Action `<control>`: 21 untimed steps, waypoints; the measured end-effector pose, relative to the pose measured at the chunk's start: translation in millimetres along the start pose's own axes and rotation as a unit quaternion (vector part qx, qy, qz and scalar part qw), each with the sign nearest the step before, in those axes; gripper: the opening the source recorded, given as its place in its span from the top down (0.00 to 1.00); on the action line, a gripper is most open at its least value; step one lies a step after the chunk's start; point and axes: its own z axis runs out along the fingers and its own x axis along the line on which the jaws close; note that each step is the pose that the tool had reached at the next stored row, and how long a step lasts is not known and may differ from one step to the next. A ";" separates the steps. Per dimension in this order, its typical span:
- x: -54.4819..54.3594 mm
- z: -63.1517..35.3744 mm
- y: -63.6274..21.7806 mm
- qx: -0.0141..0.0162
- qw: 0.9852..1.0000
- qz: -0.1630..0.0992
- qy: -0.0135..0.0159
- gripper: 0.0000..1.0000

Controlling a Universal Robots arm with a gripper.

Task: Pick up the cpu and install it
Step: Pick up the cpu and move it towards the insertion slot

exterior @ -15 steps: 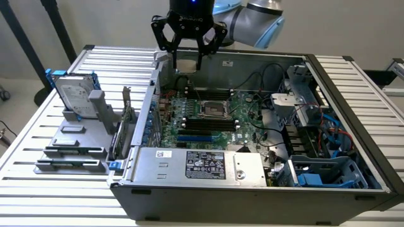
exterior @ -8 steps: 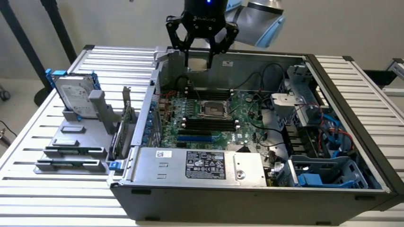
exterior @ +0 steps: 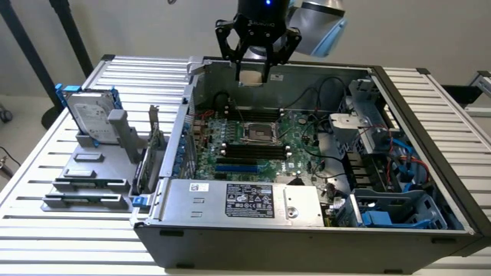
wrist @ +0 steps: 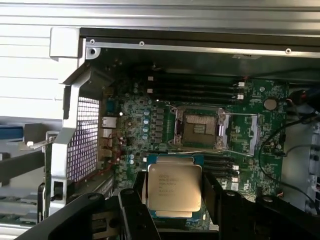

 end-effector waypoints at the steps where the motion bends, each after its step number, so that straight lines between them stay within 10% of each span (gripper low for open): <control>1: -2.2 0.3 0.9 0.000 1.000 0.000 0.000 0.45; 21: -10.4 9.9 13.8 -0.002 1.000 0.021 -0.011 0.45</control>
